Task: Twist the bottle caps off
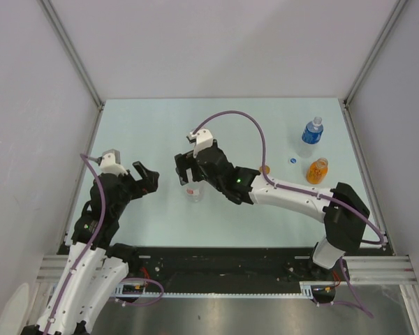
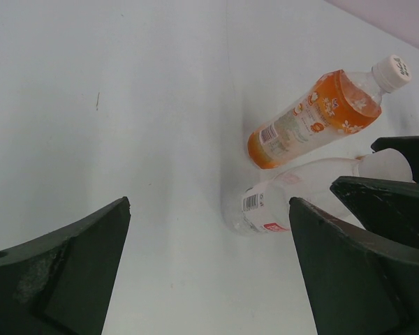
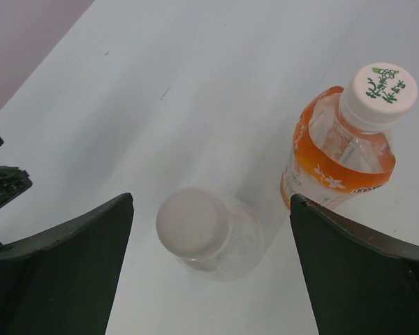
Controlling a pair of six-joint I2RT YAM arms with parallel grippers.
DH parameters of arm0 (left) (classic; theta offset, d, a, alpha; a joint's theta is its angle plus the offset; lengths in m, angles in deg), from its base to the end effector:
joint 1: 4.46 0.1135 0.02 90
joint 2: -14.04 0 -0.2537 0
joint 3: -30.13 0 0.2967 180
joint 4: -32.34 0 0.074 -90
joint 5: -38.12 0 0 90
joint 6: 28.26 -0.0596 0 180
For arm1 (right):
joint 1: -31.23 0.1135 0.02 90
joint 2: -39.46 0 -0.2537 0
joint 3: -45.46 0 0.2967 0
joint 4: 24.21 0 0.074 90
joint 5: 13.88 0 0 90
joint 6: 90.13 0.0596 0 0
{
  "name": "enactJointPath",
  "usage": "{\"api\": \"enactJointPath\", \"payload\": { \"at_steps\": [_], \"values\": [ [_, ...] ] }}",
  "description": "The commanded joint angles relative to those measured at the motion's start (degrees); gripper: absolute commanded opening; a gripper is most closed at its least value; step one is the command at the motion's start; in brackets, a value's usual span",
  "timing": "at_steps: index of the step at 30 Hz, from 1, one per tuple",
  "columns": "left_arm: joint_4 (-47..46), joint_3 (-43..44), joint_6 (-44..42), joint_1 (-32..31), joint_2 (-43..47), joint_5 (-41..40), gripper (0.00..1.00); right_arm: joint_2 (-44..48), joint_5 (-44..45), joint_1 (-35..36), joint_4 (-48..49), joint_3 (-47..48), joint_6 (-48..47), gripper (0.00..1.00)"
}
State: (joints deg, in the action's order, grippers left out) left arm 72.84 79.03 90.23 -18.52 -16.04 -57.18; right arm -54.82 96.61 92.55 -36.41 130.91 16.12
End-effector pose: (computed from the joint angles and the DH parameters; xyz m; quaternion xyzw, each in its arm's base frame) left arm 0.2004 -0.0445 0.2871 -0.1296 0.8168 -0.1679 0.5366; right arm 0.2358 0.3877 0.2744 -0.2179 0.7878 0.2347 0.5261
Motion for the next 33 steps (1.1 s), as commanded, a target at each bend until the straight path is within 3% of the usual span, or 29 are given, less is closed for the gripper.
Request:
{"api": "enactJointPath", "payload": {
  "at_steps": [1, 5, 8, 9, 17, 18, 20, 26, 31, 33],
  "values": [
    [-0.6, -0.6, 0.2, 0.2, 0.4, 0.3, 1.00, -1.4, -0.2, -0.6, 1.6, 2.8, 0.1, 0.95],
    [-0.6, -0.7, 0.2, 0.2, 0.5, 0.3, 1.00, -2.0, -1.3, -1.2, 1.9, 2.8, -0.1, 0.86],
    [-0.5, -0.7, 0.2, 0.2, 0.6, 0.3, 1.00, -2.3, -1.9, -1.2, 2.0, 2.8, -0.2, 0.72],
    [-0.5, -0.6, 0.2, 0.2, 0.6, 0.2, 1.00, -2.3, -1.9, -1.1, 1.9, 2.8, -0.2, 0.62],
    [-0.5, -0.5, 0.2, 0.2, 0.5, 0.2, 1.00, -0.5, -2.6, -0.9, -0.9, 2.8, -0.3, 0.18],
    [-0.6, -0.4, 0.2, 0.2, 0.4, 0.3, 1.00, 0.2, -2.6, -0.7, -1.4, 2.8, -0.3, 0.07],
    [-1.0, 0.2, -0.3, 0.2, 0.0, 1.1, 1.00, 3.2, -1.7, 0.1, -3.1, 2.8, -1.0, 0.00],
    [-3.1, 8.3, -1.8, 0.2, -4.3, 10.9, 1.00, 15.5, 3.5, 3.1, -11.4, 2.8, -2.0, 0.00],
    [-15.5, 9.4, 2.9, -1.1, -6.1, 25.8, 1.00, 24.7, 4.2, 0.7, -17.0, 2.7, 0.5, 0.00],
    [-22.6, 9.0, 3.2, -2.5, -5.7, 27.4, 1.00, 27.7, 4.6, -0.3, -19.0, 2.7, 1.7, 0.00]
  ]
}}
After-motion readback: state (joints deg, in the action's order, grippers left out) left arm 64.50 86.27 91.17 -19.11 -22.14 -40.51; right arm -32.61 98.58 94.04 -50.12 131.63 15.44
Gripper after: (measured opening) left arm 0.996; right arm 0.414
